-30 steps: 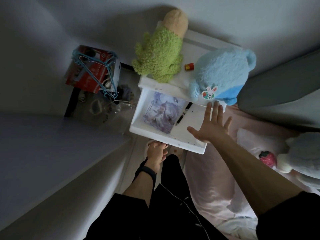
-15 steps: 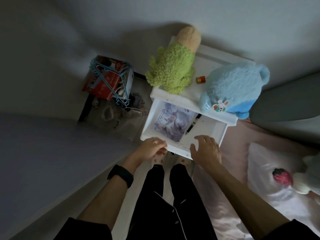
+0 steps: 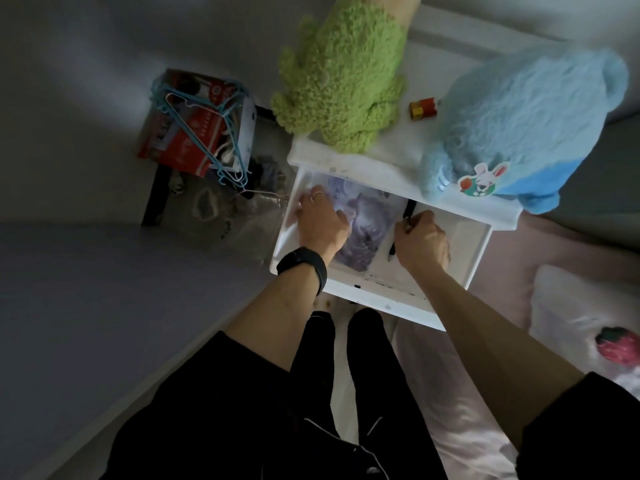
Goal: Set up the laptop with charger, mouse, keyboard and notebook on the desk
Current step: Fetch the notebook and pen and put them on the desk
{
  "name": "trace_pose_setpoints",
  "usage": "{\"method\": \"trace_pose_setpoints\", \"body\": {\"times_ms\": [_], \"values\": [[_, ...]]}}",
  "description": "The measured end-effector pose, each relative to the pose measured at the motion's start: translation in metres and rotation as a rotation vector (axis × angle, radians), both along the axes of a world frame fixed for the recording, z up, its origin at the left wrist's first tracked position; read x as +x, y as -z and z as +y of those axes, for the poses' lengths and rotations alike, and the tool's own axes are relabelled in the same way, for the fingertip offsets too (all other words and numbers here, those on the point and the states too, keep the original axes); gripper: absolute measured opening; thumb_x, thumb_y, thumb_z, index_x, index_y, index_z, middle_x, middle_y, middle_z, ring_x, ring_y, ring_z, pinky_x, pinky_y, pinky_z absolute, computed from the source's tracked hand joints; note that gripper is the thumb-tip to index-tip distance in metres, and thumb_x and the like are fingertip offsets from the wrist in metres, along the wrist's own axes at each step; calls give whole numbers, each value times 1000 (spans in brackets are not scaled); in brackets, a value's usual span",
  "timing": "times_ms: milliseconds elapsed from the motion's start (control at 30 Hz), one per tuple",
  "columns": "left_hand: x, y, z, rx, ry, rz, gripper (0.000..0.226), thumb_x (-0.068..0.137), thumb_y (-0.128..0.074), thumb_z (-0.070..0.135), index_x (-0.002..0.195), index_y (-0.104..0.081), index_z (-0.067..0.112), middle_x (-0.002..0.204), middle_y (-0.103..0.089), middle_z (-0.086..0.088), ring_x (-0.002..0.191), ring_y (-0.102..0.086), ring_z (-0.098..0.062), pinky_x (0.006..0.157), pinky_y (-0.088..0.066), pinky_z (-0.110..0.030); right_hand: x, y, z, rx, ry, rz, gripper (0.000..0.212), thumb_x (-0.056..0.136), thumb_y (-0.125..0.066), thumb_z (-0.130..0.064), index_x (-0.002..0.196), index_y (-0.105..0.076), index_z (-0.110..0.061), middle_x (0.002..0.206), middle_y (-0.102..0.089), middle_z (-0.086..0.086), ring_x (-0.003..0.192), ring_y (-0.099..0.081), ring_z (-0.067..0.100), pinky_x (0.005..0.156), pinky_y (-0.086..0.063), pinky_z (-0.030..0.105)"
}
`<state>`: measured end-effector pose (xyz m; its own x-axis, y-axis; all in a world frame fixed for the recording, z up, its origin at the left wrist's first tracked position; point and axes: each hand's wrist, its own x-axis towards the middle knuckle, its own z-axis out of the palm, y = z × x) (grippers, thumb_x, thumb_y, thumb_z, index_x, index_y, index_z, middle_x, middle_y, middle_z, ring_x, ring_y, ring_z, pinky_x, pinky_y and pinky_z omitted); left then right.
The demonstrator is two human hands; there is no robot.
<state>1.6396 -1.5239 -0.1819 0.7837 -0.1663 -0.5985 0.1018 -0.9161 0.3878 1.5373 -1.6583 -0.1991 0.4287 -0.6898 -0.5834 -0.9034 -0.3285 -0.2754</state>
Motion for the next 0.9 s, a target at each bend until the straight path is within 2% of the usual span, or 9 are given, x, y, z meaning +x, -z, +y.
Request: {"method": "trace_pose_setpoints", "body": {"times_ms": [133, 233, 300, 367, 500, 567, 633, 767, 900], "values": [[-1, 7, 5, 9, -5, -42, 42, 95, -57, 26, 128, -49, 2, 131, -52, -19, 122, -48, -34, 101, -37, -39, -15, 4, 5, 73, 8, -31, 23, 94, -52, -29, 110, -55, -13, 108, -67, 21, 98, -62, 41, 78, -48, 40], [2, 0, 9, -42, -18, 47, 23, 96, -55, 32, 98, -58, 9, 98, -64, -11, 93, -59, -32, 72, -43, -32, -18, 1, 0, 98, -5, -21, 25, 93, -54, -30, 112, -59, -13, 108, -67, 20, 99, -62, 40, 76, -44, 35], [5, -11, 9, -61, -30, 135, 31, 96, -54, 35, 73, -48, 15, 72, -56, -2, 70, -54, -26, 52, -35, -29, -19, -1, -4, 136, 11, -2, 29, 92, -55, -31, 113, -62, -12, 106, -67, 18, 102, -62, 39, 78, -43, 34], [9, -25, 9, -63, -24, 179, 38, 95, -54, 35, 66, -38, 17, 63, -45, 0, 59, -47, -21, 47, -29, -29, -21, -7, -6, 210, 106, 7, 30, 89, -57, -33, 106, -68, -11, 95, -69, 12, 97, -64, 35, 78, -46, 32], [26, -63, 24, -108, -113, 291, 33, 92, -61, 29, 65, -44, 18, 65, -48, 2, 56, -47, -13, 56, -42, -28, -33, -43, -2, 390, 587, -166, 29, 86, -60, -31, 83, -71, -3, 68, -66, 8, 55, -54, 23, 55, -48, 29], [27, -84, 39, -164, -180, 367, 30, 90, -65, 24, 65, -50, 15, 67, -54, -3, 60, -53, -19, 66, -47, -32, -43, -68, 5, 537, 833, -252, 19, 86, -59, -19, 75, -63, -4, 69, -65, 8, 49, -46, 18, 47, -41, 24], [20, -108, 58, -221, -254, 383, 20, 88, -67, 19, 73, -60, 9, 74, -61, -8, 69, -61, -24, 71, -51, -34, -55, -93, 15, 687, 998, -294, 13, 86, -58, -10, 74, -59, -4, 67, -62, 10, 51, -48, 18, 48, -46, 24], [-5, -162, 97, -335, -350, 413, 11, 92, -67, 18, 95, -68, 8, 92, -70, -5, 81, -68, -20, 73, -55, -30, -75, -124, 42, 796, 927, -313, 10, 88, -61, -10, 79, -61, -6, 68, -59, 8, 54, -60, 19, 56, -55, 30], [-36, -184, 134, -292, -405, 261, 10, 91, -68, 28, 93, -63, 19, 96, -67, -2, 84, -66, -19, 76, -55, -35, -98, -128, 73, 767, 844, -273, 8, 83, -65, -15, 77, -65, -10, 64, -55, 8, 50, -56, 20, 48, -46, 26]]}}
